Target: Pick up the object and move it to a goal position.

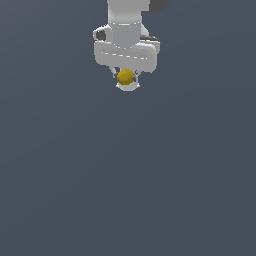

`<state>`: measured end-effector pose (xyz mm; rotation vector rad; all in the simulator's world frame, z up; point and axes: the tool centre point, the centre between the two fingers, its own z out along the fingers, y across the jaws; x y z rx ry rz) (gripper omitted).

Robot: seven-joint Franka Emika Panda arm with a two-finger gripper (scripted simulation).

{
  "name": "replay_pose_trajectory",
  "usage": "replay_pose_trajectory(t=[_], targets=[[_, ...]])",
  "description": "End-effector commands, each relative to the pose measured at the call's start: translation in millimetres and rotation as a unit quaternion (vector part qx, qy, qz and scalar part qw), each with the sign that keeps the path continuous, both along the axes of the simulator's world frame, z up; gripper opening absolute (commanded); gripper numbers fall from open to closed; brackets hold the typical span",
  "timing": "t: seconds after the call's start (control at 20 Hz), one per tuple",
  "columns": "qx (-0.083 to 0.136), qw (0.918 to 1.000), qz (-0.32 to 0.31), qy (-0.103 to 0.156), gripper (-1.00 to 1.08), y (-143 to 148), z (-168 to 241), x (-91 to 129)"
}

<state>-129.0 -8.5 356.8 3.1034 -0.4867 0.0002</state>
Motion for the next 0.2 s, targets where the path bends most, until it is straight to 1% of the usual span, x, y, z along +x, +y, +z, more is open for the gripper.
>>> replay_pose_trajectory(t=[0.0,0.15], targets=[[0.0,1.0,0.0,0.0,-1.0,0.2,5.9,-2.9],[0.0,1.0,0.0,0.0,-1.0,0.3,7.9,-3.5]])
